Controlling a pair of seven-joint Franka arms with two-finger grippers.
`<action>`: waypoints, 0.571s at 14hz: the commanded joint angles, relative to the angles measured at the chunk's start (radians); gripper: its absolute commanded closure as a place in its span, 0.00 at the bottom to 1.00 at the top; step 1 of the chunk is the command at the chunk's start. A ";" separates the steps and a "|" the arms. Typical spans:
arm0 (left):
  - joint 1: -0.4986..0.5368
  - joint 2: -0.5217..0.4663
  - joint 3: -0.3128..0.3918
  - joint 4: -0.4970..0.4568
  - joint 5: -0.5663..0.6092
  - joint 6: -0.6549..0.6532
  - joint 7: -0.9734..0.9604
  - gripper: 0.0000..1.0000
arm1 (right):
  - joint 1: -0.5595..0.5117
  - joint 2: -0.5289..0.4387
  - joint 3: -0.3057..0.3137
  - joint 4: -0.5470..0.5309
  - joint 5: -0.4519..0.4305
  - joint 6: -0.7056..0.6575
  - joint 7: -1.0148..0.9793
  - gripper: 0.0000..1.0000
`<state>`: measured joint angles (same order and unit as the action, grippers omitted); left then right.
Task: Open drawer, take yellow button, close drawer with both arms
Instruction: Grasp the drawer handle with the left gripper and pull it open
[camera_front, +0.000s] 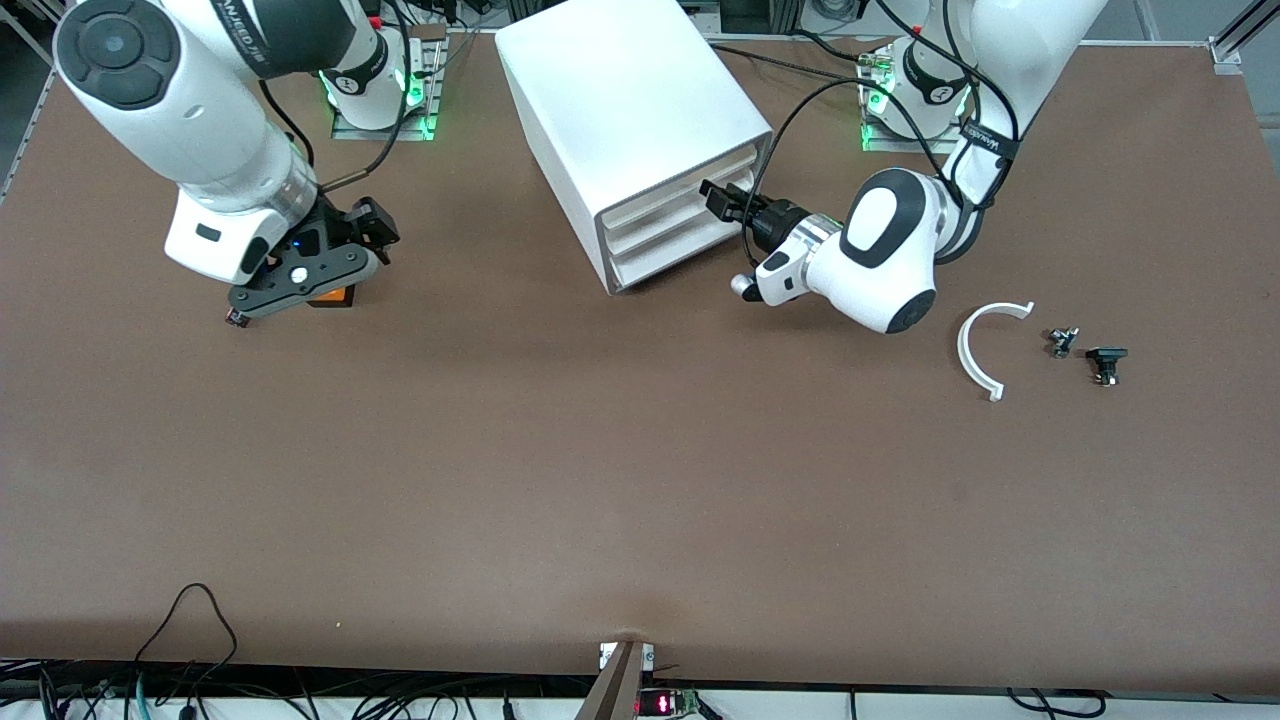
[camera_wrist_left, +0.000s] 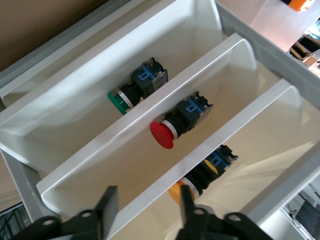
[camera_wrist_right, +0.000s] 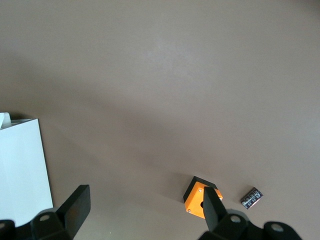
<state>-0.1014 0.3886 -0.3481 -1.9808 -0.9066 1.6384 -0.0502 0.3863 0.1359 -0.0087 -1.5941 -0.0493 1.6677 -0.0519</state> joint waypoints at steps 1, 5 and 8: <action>0.012 -0.011 -0.017 -0.019 -0.037 -0.022 0.000 0.25 | 0.017 0.010 -0.002 0.017 0.006 0.006 -0.008 0.00; 0.009 -0.010 -0.039 -0.065 -0.046 -0.017 0.000 0.31 | 0.017 0.011 -0.004 0.017 0.006 0.009 -0.006 0.00; 0.009 -0.004 -0.037 -0.073 -0.048 -0.011 0.012 0.95 | 0.017 0.011 -0.004 0.017 0.008 0.009 -0.005 0.00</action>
<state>-0.0971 0.3897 -0.3794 -2.0404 -0.9197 1.6256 -0.0476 0.4008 0.1393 -0.0092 -1.5940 -0.0493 1.6769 -0.0519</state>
